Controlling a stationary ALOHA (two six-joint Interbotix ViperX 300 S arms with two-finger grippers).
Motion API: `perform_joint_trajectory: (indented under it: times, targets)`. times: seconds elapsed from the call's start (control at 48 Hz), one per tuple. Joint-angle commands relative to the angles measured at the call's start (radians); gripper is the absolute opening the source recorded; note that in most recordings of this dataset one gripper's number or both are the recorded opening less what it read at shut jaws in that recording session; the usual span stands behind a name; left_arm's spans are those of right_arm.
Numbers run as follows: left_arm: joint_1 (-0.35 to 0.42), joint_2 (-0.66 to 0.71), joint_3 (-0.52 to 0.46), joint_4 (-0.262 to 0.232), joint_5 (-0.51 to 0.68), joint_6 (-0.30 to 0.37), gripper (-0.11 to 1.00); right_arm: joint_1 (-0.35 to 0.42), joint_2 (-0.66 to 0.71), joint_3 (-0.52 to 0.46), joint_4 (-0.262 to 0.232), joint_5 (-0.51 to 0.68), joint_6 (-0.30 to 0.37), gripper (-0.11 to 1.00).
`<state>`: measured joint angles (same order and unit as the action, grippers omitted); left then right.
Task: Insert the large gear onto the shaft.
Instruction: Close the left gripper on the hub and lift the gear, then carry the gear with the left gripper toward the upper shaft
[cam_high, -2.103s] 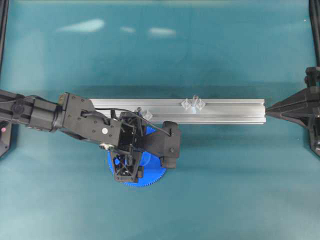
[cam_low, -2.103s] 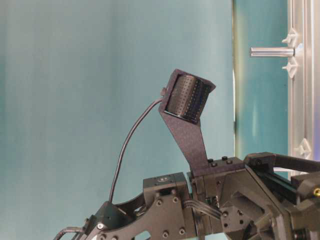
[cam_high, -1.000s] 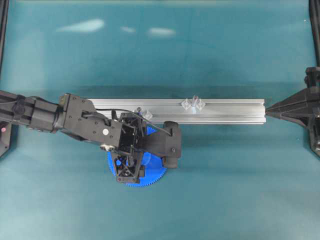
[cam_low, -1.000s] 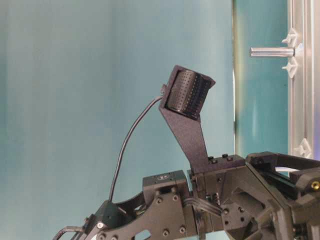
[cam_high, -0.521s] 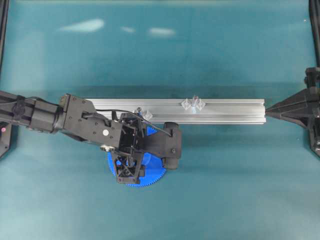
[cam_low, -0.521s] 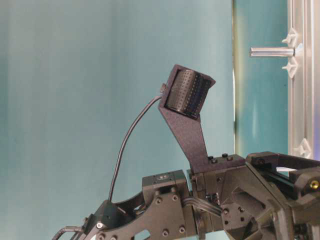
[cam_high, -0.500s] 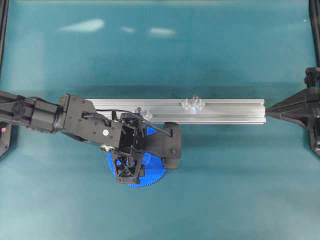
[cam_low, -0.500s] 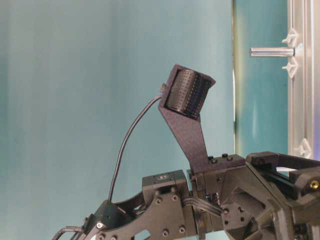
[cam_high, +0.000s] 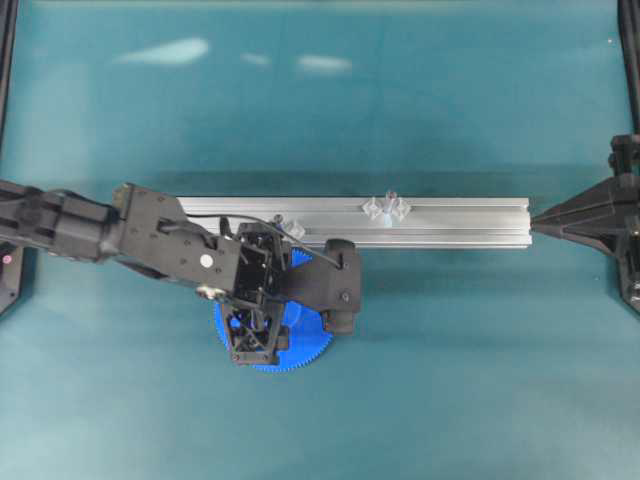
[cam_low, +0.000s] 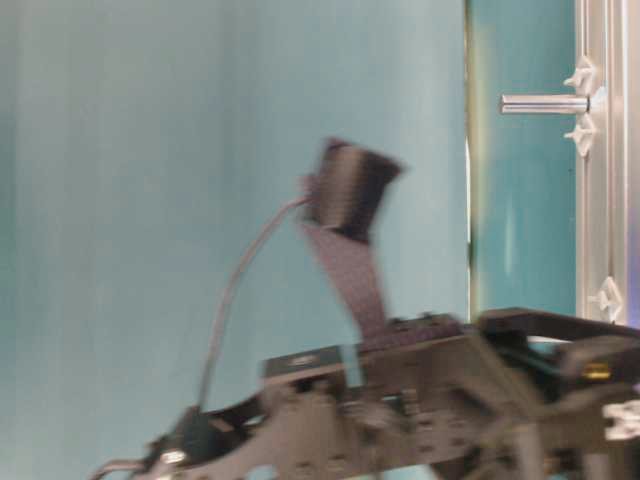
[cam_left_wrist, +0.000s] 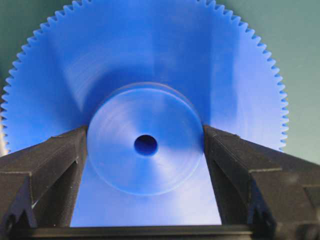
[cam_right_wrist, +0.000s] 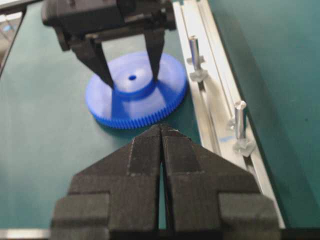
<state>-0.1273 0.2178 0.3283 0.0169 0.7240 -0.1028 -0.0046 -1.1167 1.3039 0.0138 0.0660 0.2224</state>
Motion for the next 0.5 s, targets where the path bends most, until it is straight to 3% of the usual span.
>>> perform_joint_trajectory:
  times: [0.0, 0.479]
  targets:
    - [0.0, -0.057, -0.043, 0.002, 0.018, 0.008, 0.77, -0.002, 0.006, -0.011, 0.0, -0.005, 0.011, 0.01]
    - [0.003, -0.067, -0.201, 0.002, 0.196, 0.055, 0.77, -0.002, 0.006, -0.011, 0.0, 0.023, 0.011, 0.01]
